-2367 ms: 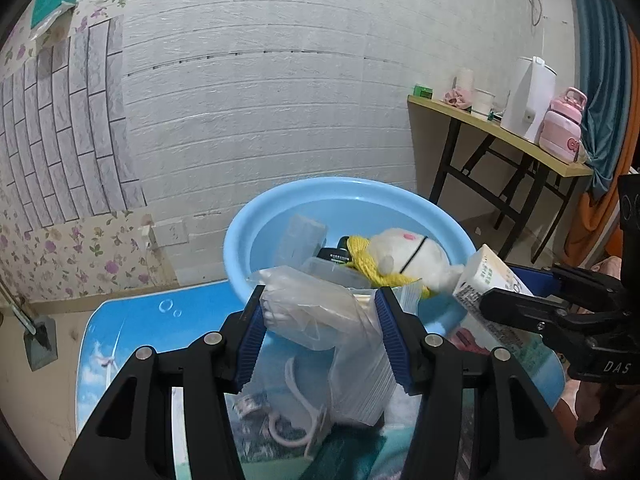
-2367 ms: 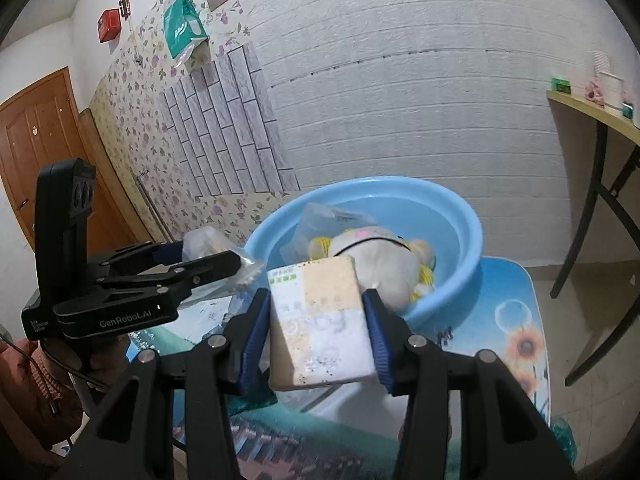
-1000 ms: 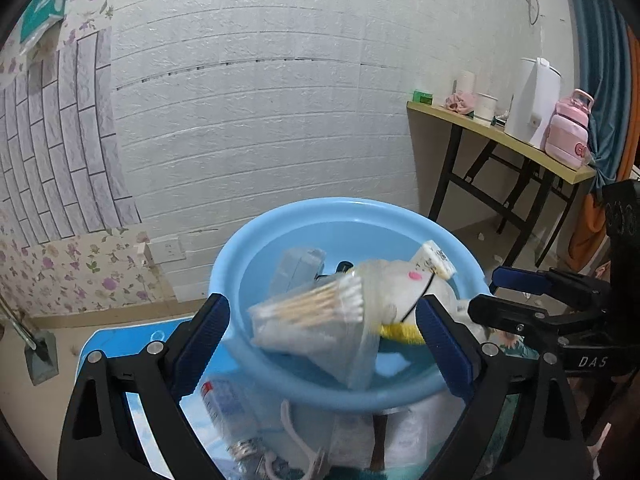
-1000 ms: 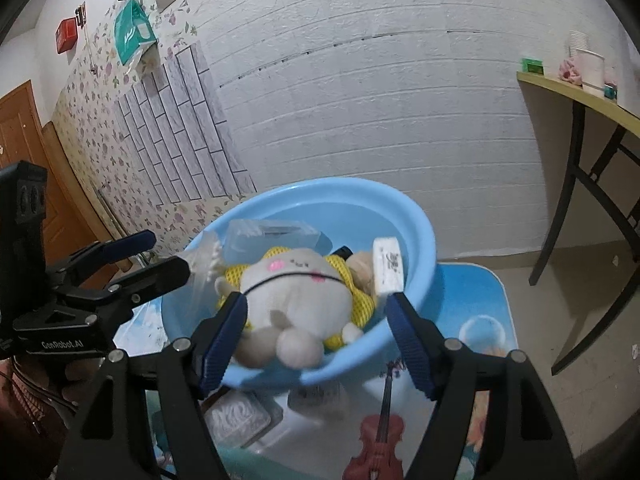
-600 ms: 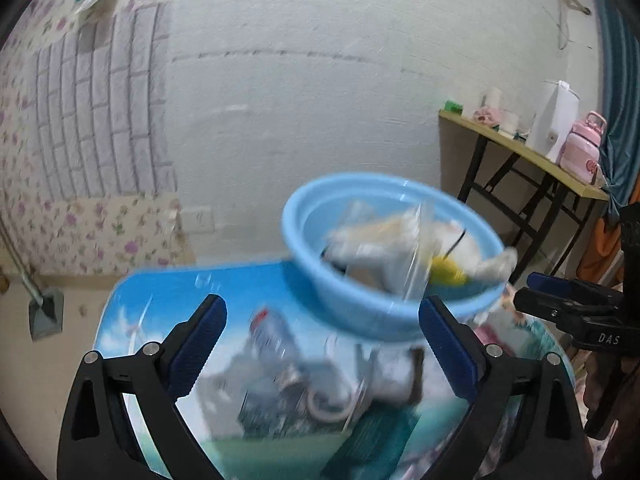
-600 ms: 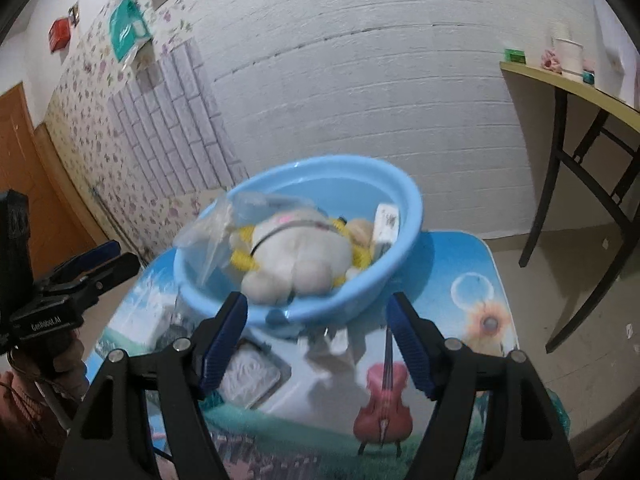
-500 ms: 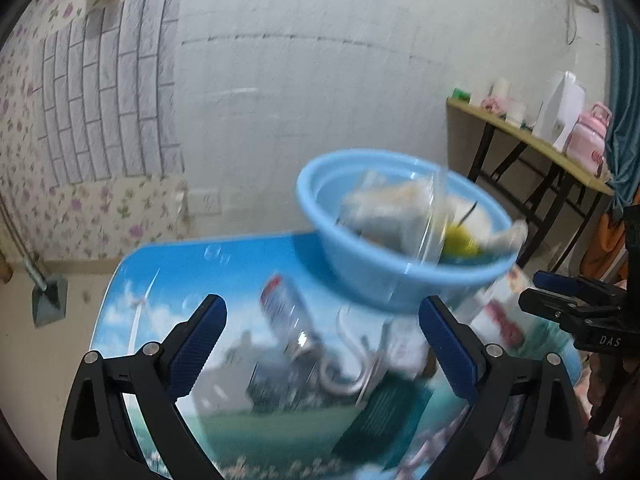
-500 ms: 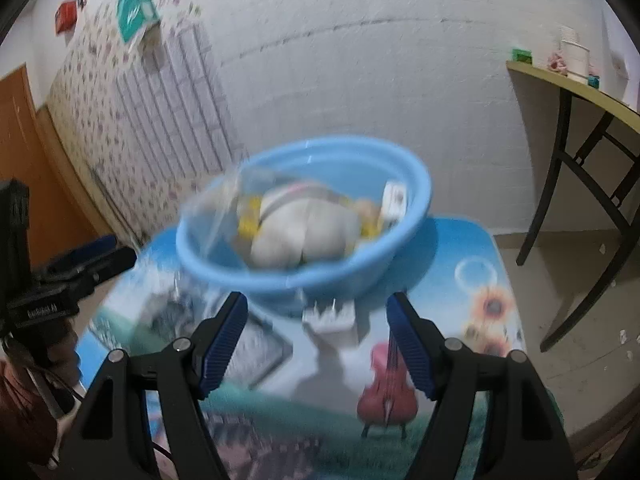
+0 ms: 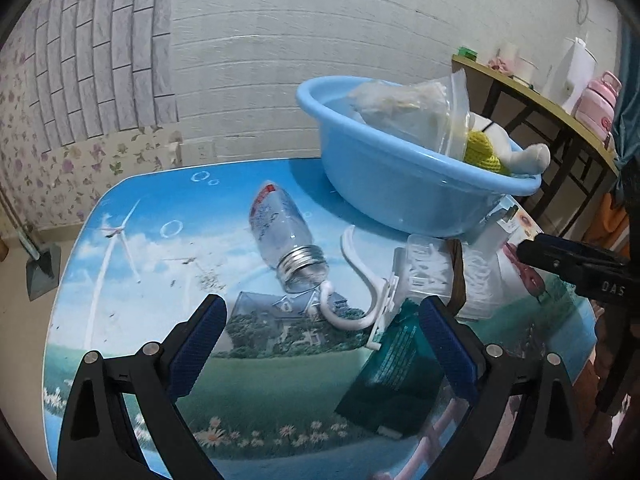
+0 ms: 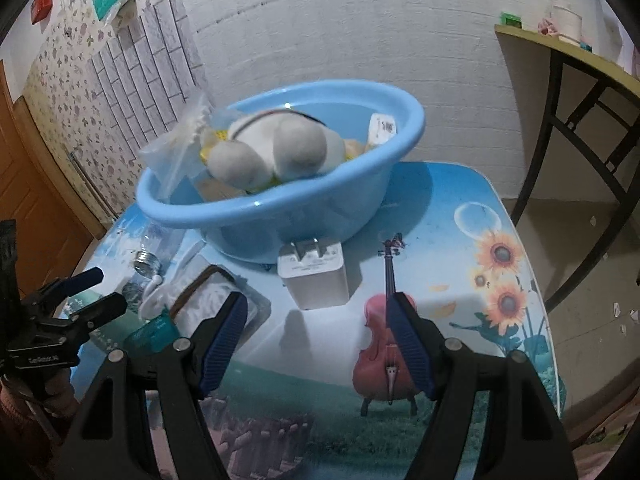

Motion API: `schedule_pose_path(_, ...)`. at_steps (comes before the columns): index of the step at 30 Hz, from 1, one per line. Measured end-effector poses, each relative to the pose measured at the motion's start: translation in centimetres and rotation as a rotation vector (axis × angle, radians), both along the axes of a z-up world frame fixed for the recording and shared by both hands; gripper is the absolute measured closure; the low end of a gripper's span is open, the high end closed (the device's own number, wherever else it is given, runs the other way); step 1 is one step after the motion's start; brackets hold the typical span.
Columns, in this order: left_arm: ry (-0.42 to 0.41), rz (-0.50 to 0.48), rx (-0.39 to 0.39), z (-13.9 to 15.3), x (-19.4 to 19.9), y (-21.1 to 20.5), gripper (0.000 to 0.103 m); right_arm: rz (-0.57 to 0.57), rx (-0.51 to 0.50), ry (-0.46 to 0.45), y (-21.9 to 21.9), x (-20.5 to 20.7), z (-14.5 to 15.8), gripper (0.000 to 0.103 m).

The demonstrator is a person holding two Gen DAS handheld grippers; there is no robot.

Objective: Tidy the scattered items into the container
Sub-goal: 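Grasp the white plastic hook with left tool while right grasps the white power adapter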

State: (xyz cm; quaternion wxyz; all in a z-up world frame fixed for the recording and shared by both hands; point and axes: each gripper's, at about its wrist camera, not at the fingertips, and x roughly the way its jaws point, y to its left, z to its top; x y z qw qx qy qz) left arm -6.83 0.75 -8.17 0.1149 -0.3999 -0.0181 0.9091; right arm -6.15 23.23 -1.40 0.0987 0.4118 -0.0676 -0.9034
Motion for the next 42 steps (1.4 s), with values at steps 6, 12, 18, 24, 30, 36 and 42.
schedule_pose_path(6,-0.022,-0.040,-0.037,-0.7,-1.5,1.3,0.006,0.002,0.010,-0.007,0.4,-1.5,-0.5,0.031)
schedule_pose_path(12,-0.051,-0.078,-0.035,-1.3,-2.3,1.7,0.027,0.031,0.015,-0.015,0.0,-3.3,-0.6,0.031)
schedule_pose_path(18,-0.071,-0.115,-0.055,-1.5,-2.1,2.2,0.057,0.064,0.031,-0.027,-1.0,-4.9,-1.3,0.039)
schedule_pose_path(24,-0.064,-0.100,-0.049,-1.0,-1.3,1.7,0.057,0.089,0.019,-0.037,-1.2,-4.0,-1.4,0.062)
schedule_pose_path(30,-0.049,-0.079,-0.038,-0.1,0.2,0.5,0.057,0.088,0.009,-0.021,-0.4,-1.9,-0.7,0.063)
schedule_pose_path(36,-0.052,-0.069,-0.033,0.2,2.0,-0.5,0.057,0.085,-0.003,-0.018,0.3,1.0,-0.3,0.063)
schedule_pose_path(42,-0.042,-0.032,-0.033,0.4,4.1,-1.9,0.057,0.077,0.012,-0.004,0.3,3.3,0.0,0.064)
